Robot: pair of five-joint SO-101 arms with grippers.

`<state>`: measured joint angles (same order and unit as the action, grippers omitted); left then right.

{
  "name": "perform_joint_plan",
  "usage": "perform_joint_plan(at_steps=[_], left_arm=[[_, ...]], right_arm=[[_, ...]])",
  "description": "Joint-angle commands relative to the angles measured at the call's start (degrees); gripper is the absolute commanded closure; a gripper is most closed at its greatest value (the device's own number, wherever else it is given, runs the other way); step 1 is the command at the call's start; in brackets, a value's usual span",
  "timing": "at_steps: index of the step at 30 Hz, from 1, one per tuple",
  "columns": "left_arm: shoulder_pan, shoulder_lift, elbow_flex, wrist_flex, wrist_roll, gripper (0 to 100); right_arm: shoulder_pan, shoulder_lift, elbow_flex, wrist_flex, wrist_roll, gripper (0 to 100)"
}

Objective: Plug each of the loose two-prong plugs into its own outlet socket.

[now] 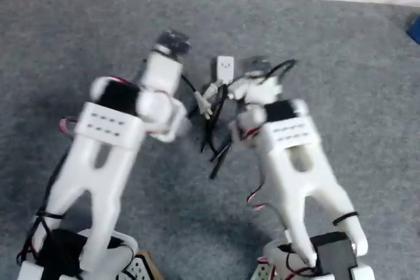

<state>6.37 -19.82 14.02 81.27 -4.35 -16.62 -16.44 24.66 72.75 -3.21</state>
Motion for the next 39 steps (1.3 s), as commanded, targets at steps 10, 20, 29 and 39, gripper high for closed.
perform_joint_plan(at_steps=[10, 20, 29, 39], left_arm=[[-7.6, 25.5, -21.3, -3.1, -3.7, 76], [-9.5, 41.3, -35.7, -2.5, -2.9, 76], [-13.7, 45.1, -28.3, -6.1, 9.3, 76], [-13.6, 45.6, -24.3, -11.9, 10.0, 76]], right_arm=[[2.8, -0.4, -9.0, -4.0, 6.4, 70.7], [4.1, -0.5, 4.3, -25.3, 6.5, 70.7], [-2.8, 7.6, -0.7, -39.9, 2.1, 70.9], [1.9, 28.3, -18.6, -34.6, -5.5, 70.9]])
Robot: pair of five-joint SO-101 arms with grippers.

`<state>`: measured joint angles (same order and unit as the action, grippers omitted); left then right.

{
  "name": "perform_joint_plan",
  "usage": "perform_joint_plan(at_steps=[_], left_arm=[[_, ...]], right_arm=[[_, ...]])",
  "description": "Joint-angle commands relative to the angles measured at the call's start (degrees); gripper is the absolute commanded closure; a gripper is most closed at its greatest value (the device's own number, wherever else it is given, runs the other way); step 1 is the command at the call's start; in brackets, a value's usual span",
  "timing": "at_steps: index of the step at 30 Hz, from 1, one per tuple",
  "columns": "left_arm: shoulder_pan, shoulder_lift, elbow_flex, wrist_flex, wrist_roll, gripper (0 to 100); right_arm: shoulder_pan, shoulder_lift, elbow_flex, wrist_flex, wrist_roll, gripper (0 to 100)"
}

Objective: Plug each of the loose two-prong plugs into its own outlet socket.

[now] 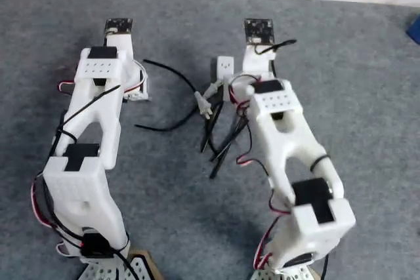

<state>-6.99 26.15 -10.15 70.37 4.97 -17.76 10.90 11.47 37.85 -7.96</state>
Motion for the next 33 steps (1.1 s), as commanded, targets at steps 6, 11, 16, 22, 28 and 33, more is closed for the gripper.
perform_joint_plan(at_steps=[6, 11, 16, 22, 28, 33], left_arm=[[-0.3, -0.3, 0.3, -2.8, 0.4, 76], [-0.5, -0.3, 0.3, -3.0, 0.4, 76], [-0.3, -0.3, 0.3, -3.0, 0.4, 76], [-0.3, -0.3, 0.3, -2.9, 0.4, 76], [-0.1, 0.5, 0.2, -2.9, 0.4, 76], [-0.1, 3.6, -1.7, -3.4, 0.4, 76]], right_arm=[[6.8, 4.2, -5.8, 0.4, -2.5, 70.9], [7.9, 4.4, -5.7, 4.5, -7.7, 70.9], [5.0, 7.9, -5.8, 5.2, -13.3, 70.9], [1.1, 16.4, -10.5, 5.5, -14.1, 70.9], [2.3, 19.4, -19.2, 15.3, -14.2, 70.9], [1.7, 19.5, -27.6, 20.6, -14.0, 78.9]])
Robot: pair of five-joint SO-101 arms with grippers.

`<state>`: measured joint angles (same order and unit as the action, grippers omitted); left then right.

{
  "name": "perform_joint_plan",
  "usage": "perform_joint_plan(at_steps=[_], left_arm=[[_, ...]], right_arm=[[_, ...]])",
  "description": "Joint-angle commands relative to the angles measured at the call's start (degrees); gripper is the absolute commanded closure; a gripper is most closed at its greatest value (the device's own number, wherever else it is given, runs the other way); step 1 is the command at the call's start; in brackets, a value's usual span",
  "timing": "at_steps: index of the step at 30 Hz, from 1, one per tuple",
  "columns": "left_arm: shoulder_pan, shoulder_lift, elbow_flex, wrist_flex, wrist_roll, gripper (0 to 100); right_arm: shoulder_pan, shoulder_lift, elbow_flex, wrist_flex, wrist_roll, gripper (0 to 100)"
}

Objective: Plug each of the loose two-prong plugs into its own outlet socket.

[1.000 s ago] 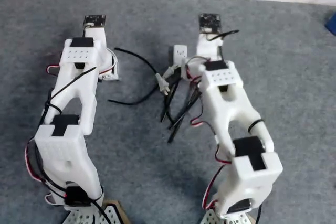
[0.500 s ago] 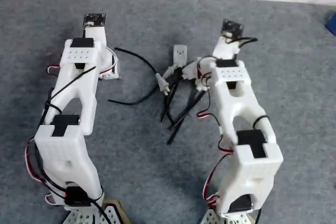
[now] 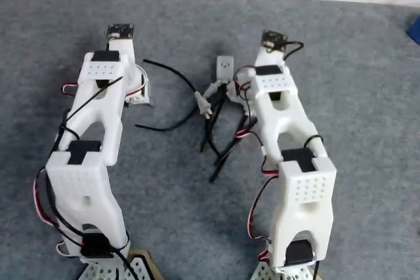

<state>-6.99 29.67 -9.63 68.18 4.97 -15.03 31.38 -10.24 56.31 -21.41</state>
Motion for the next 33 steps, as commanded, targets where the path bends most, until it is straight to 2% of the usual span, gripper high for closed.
perform_joint_plan(at_steps=[1, 4, 9, 18, 26, 33], left_arm=[[-0.1, 0.6, -2.8, -1.2, 0.4, 76], [-0.1, 1.8, -3.7, -1.1, 0.4, 76], [-0.1, 2.5, -4.3, -1.1, 0.4, 76], [-0.1, 2.6, -4.3, -1.5, 0.3, 76], [-0.1, 2.6, -4.1, -1.3, 0.3, 76], [0.0, 2.6, -4.1, -1.4, 0.3, 76]], right_arm=[[-1.5, -0.9, -7.0, 2.4, -0.4, 83.3], [-2.5, -0.7, -7.7, 2.9, -0.4, 93.7], [-2.8, -1.2, -8.3, 5.6, 4.3, 93.3], [-4.9, -6.2, -10.8, 11.3, 4.8, 93.3], [-4.7, -0.7, -11.5, 10.0, 4.8, 92.1], [-2.3, 0.7, -15.1, 10.9, 4.8, 82.5]])
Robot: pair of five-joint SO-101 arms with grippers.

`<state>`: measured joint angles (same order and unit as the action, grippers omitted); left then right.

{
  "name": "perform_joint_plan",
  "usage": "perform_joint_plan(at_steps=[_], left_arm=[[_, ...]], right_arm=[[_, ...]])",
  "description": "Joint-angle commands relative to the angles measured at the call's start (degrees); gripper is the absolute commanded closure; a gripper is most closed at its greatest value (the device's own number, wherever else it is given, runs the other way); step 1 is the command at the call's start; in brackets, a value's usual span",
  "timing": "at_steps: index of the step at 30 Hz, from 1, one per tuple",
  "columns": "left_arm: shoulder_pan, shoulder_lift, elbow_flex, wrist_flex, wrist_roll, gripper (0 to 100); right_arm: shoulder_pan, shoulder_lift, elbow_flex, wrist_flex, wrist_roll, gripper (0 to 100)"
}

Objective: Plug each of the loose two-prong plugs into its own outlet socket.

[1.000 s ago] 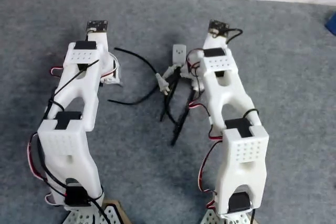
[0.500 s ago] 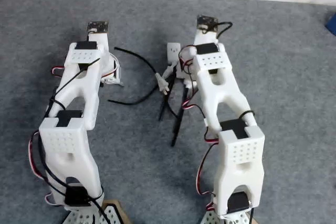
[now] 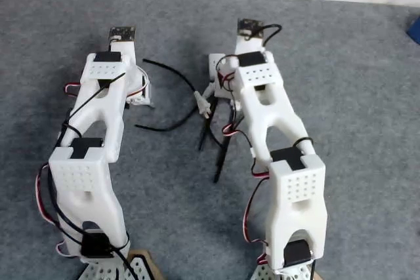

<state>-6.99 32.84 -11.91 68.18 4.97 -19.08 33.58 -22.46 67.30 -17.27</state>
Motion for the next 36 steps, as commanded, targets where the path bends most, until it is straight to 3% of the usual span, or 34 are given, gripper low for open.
perform_joint_plan(at_steps=[1, 23, 26, 29, 31, 36], left_arm=[[0.4, -0.6, -1.7, -1.4, 0.3, 76], [0.8, -0.6, -1.5, -1.4, -2.2, 76], [0.8, -0.6, -1.5, -1.4, -2.2, 76], [0.8, -0.6, -1.5, -1.4, -2.2, 76], [0.8, -0.6, -1.5, -1.3, -2.2, 76], [0.8, -0.5, -1.5, -1.4, -2.2, 76]], right_arm=[[1.9, -2.0, -2.9, 0.6, 0.7, 82.5], [0.7, 5.8, -2.9, -4.3, 0.8, 82.5], [0.0, 6.9, -2.9, -3.9, 4.2, 82.7], [-1.1, 7.1, -2.6, -3.6, 5.7, 88.5], [-1.2, 6.8, -2.9, -2.1, 5.9, 96.7], [-1.4, 4.1, -8.7, 8.6, 8.6, 96.4]])
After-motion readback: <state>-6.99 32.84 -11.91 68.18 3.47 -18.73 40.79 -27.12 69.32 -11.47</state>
